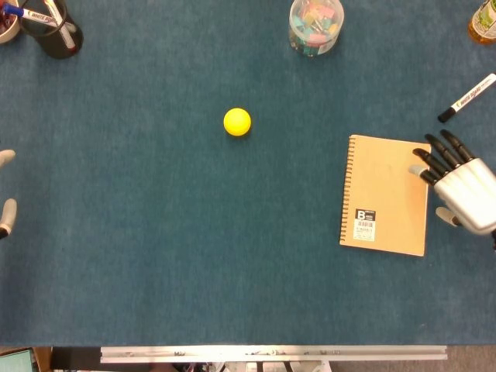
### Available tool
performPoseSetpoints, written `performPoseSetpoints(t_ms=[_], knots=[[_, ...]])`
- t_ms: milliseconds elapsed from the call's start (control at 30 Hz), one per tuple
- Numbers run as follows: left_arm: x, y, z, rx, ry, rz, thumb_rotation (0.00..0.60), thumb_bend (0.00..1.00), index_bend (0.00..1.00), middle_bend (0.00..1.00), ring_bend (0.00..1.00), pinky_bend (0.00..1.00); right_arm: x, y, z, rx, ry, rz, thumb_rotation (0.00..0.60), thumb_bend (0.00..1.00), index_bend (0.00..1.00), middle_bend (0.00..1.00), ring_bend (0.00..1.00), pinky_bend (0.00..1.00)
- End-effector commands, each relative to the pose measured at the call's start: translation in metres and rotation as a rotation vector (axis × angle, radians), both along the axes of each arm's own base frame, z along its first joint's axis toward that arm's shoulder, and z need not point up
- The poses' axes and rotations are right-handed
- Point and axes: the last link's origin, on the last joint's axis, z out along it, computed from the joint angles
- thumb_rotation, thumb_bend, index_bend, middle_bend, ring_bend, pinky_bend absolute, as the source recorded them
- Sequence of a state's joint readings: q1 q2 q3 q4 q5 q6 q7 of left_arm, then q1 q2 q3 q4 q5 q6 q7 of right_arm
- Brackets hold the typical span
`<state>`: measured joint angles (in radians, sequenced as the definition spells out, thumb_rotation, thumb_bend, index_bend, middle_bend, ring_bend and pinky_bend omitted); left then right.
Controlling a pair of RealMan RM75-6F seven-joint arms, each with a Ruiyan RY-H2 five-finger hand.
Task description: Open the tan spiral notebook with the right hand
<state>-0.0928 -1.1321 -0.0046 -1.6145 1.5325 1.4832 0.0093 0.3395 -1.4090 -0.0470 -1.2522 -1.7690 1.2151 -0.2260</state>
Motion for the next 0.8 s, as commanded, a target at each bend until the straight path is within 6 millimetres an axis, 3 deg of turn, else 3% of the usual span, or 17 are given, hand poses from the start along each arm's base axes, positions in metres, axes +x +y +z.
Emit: performPoseSetpoints(t_ms=[33, 800], knots=[[-0.001, -0.001, 0.001, 0.004, -0.001, 0.004, 0.6, 0.4, 0.2, 0.13, 0.14, 0.2, -0.003, -0.002, -0.009, 0.019, 0.031, 0.011, 0.6, 0.09, 0.29, 0.2, 0.01, 0.07], [-0.009, -0.003, 0.004, 0.012, -0.008, 0.02, 0.6, 0.4, 0.2, 0.13, 0.14, 0.2, -0.012, -0.019, -0.037, 0.03, 0.045, 0.041, 0.6, 0.1, 0.3, 0.2, 0.01, 0.07]])
